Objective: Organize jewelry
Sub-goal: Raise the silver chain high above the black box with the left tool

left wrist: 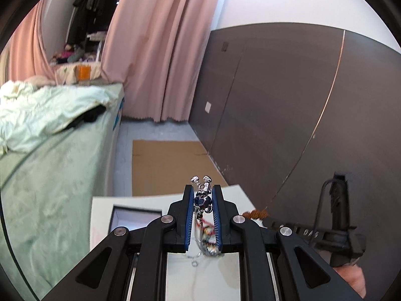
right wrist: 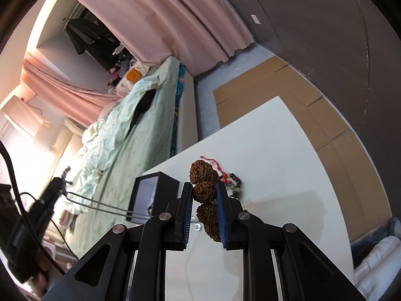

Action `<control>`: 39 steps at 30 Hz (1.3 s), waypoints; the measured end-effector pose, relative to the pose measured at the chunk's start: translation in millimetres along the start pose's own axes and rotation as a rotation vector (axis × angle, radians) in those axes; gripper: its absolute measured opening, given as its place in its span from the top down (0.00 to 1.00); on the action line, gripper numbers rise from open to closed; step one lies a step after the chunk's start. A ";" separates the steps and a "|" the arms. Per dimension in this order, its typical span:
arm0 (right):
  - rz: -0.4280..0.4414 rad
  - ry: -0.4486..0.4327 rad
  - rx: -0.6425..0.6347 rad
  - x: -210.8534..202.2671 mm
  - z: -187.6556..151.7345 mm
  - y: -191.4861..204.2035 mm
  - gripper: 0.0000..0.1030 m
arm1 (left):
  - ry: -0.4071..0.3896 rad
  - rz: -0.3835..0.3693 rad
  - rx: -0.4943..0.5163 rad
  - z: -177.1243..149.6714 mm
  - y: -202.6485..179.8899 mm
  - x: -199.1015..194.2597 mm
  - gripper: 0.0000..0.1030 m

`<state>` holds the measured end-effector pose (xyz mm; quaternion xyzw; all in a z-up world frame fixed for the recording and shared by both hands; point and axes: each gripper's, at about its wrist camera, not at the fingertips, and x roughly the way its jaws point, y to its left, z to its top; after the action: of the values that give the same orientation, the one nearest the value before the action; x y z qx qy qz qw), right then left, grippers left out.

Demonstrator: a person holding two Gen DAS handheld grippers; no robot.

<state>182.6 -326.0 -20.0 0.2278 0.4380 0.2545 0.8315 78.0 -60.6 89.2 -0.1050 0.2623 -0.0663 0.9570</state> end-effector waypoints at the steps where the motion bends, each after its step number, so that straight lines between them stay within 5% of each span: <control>1: 0.008 -0.002 -0.001 -0.9 0.0 1.1 0.81 | -0.010 0.003 0.006 4.9 -2.4 -3.5 0.85; 23: 0.049 0.005 -0.055 8.2 -6.3 20.1 0.81 | -0.225 0.137 0.086 100.1 5.2 -79.7 0.85; 39: 0.029 0.017 -0.075 10.4 -9.5 24.0 0.81 | -0.230 0.218 0.085 112.4 41.2 -68.3 0.85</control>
<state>174.3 -299.7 -16.8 0.2008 0.4319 0.2846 0.8319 80.7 10.5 207.3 -0.0421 0.1575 0.0394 0.9858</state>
